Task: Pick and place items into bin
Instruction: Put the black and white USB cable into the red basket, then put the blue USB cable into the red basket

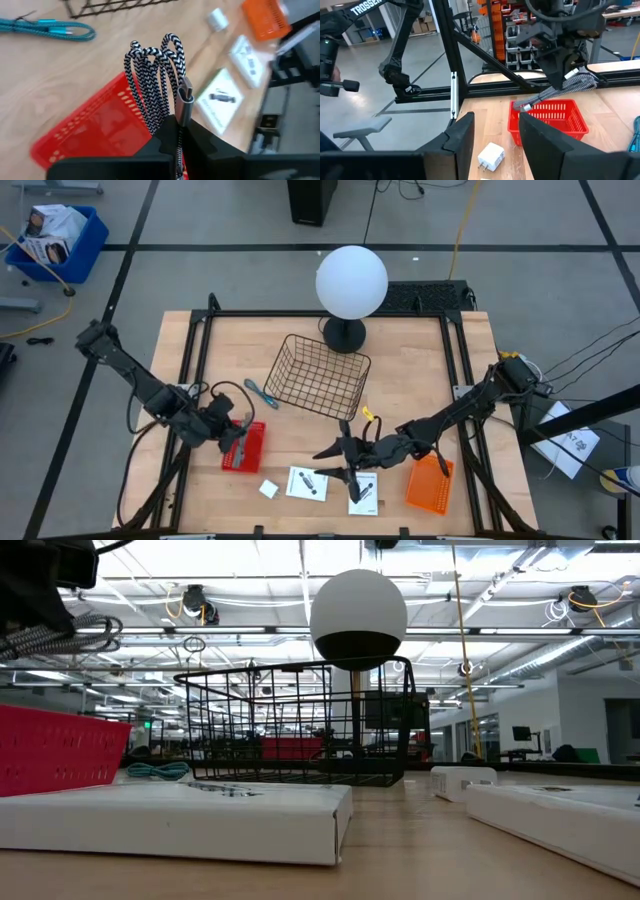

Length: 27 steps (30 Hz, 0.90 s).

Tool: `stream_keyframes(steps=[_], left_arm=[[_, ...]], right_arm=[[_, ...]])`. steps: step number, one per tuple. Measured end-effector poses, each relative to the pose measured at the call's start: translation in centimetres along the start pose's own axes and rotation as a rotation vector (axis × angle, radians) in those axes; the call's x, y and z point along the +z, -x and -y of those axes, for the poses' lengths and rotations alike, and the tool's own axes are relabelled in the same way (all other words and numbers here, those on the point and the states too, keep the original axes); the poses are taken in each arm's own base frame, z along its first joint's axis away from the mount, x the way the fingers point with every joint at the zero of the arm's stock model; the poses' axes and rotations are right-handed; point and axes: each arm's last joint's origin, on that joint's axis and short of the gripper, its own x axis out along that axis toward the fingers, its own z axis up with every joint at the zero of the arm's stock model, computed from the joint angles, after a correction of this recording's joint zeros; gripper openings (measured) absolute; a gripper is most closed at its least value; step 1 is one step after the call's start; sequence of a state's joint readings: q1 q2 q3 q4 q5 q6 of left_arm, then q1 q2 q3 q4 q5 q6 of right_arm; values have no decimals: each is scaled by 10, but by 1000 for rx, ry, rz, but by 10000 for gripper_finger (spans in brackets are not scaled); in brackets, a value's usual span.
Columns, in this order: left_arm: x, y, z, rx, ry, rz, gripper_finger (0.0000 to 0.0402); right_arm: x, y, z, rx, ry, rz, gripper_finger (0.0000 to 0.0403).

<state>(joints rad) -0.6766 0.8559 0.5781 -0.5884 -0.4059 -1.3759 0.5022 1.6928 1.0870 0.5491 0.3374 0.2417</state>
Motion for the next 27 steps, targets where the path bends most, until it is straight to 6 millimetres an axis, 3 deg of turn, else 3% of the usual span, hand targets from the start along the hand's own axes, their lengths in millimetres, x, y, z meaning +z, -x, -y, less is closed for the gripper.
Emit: stream_keyframes(steps=[4, 13, 27], left_arm=[[-2, -5, -3, 49, 8, -54, 32], [-7, -13, -3, 94, -8, -98, 12], [-8, -14, -3, 90, 11, -138, 102]], right_arm=[[0, 0, -1, 3, 1, -1, 145], [0, 0, -1, 4, -6, -1, 144], [0, 0, -1, 3, -7, -1, 141]])
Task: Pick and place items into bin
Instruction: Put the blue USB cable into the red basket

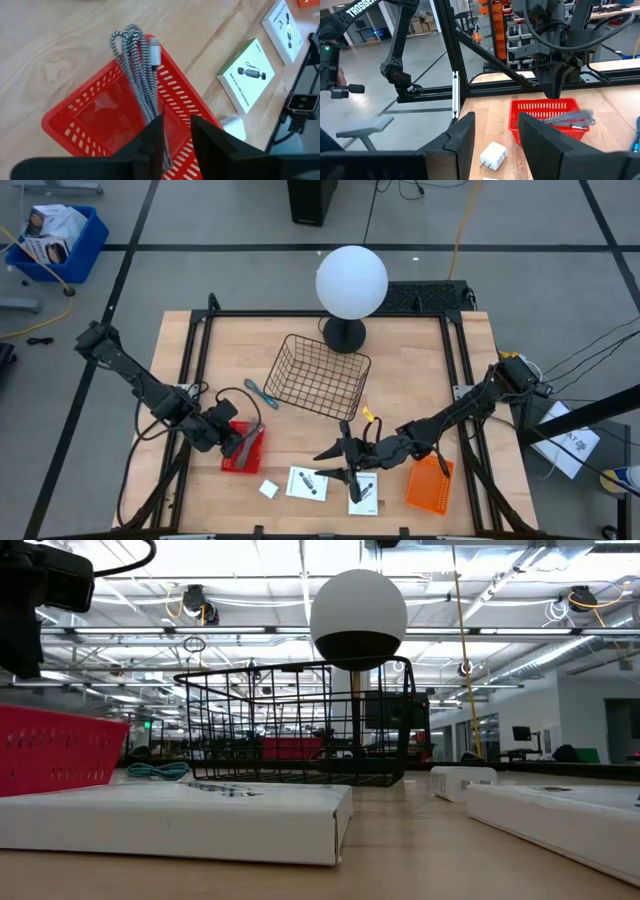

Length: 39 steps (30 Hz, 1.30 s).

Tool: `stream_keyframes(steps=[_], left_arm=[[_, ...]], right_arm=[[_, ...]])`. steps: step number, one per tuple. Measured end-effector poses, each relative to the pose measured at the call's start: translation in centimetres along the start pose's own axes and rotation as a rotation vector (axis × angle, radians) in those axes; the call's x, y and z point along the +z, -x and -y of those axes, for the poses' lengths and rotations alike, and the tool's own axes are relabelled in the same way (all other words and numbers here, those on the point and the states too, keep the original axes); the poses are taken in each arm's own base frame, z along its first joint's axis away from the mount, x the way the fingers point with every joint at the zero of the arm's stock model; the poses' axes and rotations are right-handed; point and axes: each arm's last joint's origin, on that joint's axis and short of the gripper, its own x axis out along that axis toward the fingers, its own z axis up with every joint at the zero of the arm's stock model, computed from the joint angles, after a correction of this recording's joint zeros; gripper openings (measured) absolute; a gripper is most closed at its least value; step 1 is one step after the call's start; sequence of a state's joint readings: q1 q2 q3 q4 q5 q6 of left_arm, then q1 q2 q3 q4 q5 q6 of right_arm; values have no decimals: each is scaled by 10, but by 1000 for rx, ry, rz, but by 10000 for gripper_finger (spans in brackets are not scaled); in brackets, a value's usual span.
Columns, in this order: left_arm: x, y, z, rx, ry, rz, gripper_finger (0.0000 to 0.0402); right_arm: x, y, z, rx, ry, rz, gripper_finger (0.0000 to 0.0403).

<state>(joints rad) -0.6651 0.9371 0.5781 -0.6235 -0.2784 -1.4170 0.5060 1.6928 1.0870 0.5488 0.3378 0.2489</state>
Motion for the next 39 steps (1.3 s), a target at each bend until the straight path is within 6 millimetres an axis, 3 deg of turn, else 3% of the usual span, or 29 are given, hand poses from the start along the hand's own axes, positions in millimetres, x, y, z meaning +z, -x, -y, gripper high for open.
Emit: stream_keyframes(steps=[11, 22, 35, 39], left_arm=[[1, 0, -1, 12, -108, 33, 115], [4, 0, -7, 100, -392, 69, 115], [20, 0, -30, 357, -537, 84, 117], [26, 0, -32, 393, -638, 82, 139]], right_arm=[[0, 0, 0, 0, 0, 0, 141], [0, 0, 0, 1, 0, -1, 141], [-1, 0, 0, -1, -24, -9, 141], [-1, 0, 0, -1, -24, -9, 141]])
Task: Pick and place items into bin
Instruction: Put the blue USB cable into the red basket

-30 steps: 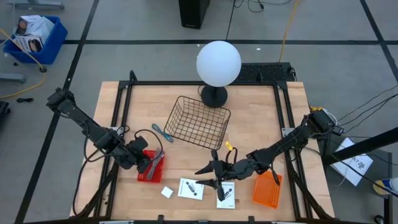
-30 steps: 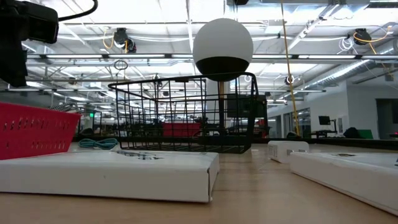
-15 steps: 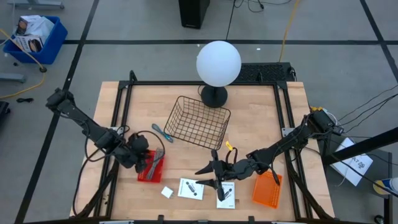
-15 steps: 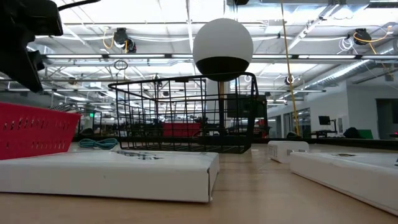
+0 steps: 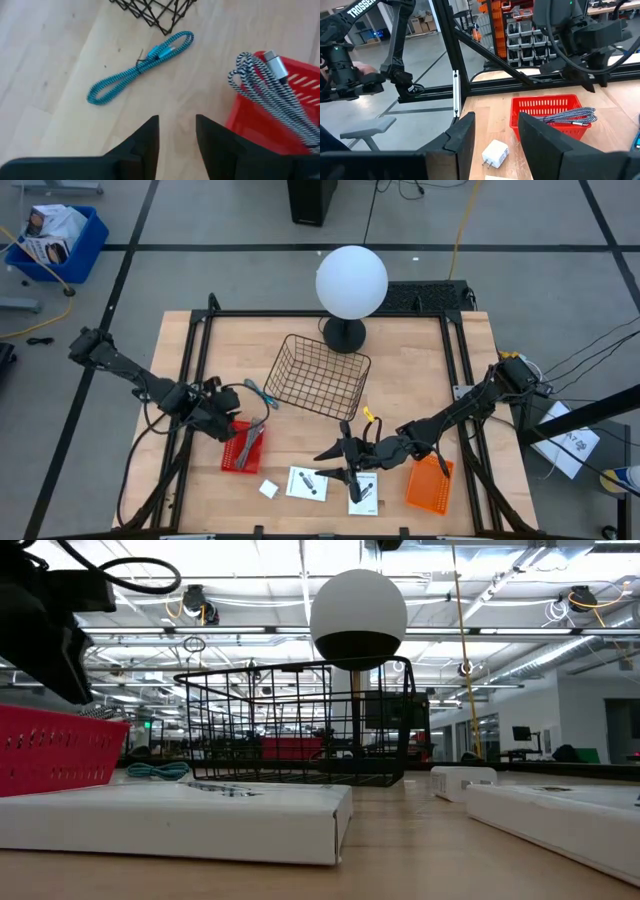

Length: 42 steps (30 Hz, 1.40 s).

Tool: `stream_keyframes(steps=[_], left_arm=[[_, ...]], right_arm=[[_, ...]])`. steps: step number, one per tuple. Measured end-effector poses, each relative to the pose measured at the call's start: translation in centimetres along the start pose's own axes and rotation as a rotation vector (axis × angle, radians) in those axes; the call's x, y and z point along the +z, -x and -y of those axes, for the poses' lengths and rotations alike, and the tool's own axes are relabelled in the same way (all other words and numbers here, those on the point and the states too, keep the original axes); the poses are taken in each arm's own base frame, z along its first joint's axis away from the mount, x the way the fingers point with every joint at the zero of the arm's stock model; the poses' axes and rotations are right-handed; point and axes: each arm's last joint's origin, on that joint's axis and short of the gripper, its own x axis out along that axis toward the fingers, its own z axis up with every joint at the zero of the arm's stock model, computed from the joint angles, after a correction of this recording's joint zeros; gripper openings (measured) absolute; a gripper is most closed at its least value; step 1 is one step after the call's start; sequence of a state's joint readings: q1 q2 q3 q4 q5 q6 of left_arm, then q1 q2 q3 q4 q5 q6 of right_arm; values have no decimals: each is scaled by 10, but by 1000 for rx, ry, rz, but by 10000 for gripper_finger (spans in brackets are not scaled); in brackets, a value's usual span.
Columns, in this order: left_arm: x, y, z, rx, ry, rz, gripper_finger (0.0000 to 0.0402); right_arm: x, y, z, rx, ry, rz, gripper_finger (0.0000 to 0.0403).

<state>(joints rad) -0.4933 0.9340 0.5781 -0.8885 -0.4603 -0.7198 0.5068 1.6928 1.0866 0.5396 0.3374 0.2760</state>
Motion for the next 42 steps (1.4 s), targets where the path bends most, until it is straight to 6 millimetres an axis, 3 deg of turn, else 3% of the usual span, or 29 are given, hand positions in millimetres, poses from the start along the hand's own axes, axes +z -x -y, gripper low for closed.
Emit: stream_keyframes(steps=[6, 10, 14, 22, 27, 34, 37, 42], left_arm=[[6, -2, -5, 62, -33, 45, 219], [13, -4, -8, 93, 263, 116, 268], [17, -5, -7, 46, 311, 131, 298], [28, 2, 0, -96, 244, 213, 316], [27, 11, -6, -102, 147, 265, 313], [32, 19, -10, -80, 170, 370, 315], [38, 22, -7, -98, 100, 434, 313], [44, 29, -2, -168, -361, 470, 314]], right_arm=[[-1, 0, 0, -2, 2, -6, 141], [-2, 0, 0, -4, -5, -16, 141], [-2, 0, 0, 14, -3, -25, 141], [0, -1, 1, 40, -40, -17, 141], [0, -2, 2, 40, 17, -5, 141], [0, -2, 2, 41, 25, -7, 141], [0, -2, 2, 41, 33, -6, 141], [1, -3, 7, 28, 30, -5, 141]])
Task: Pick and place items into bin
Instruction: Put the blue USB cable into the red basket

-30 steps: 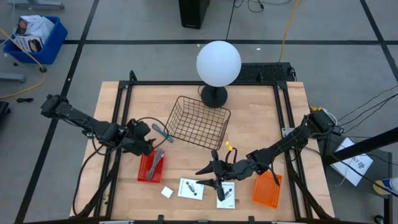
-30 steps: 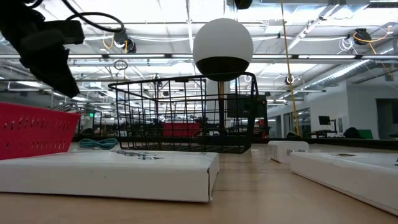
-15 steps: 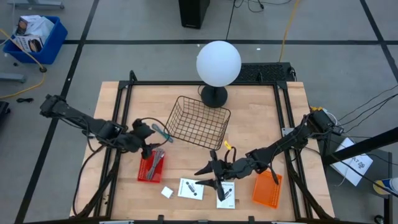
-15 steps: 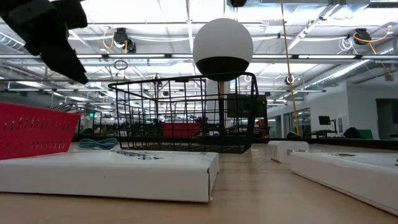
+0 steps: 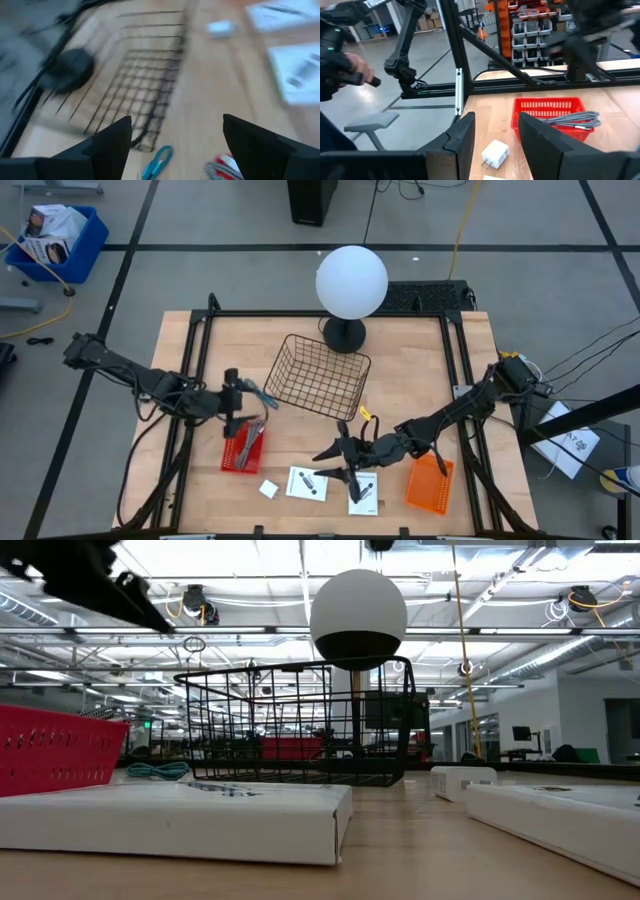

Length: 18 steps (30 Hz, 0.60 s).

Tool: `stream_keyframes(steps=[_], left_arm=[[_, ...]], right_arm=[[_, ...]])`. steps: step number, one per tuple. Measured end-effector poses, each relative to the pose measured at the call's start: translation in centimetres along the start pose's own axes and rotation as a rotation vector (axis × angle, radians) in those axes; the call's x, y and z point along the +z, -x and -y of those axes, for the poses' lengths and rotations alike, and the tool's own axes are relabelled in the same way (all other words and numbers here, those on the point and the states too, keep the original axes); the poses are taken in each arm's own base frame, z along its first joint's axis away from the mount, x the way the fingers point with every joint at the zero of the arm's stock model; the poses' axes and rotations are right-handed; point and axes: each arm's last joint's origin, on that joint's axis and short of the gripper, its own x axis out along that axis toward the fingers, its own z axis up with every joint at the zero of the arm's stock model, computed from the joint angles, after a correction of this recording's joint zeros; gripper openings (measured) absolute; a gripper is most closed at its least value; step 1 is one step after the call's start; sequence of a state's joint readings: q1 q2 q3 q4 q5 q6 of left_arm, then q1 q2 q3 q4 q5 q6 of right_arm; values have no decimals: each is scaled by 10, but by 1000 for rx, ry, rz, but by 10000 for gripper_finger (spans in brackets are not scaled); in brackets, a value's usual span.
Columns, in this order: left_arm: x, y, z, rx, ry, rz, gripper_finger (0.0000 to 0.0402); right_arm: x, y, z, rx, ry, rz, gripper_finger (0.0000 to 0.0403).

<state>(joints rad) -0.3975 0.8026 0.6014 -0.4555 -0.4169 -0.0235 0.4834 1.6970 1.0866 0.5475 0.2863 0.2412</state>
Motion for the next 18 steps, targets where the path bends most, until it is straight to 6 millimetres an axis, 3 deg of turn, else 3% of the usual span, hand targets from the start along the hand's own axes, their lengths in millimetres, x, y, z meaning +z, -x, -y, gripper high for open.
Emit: stream_keyframes(steps=[4, 12, 18], left_arm=[[13, 9, -8, -25, 18, -34, 317], [23, 27, -36, 58, 94, -320, 313], [25, 5, -50, -51, 87, -456, 315]], right_arm=[[1, -1, 2, -6, -7, 3, 141], [1, -1, 2, -5, -8, 2, 141], [1, -1, 2, -5, -8, 2, 141]])
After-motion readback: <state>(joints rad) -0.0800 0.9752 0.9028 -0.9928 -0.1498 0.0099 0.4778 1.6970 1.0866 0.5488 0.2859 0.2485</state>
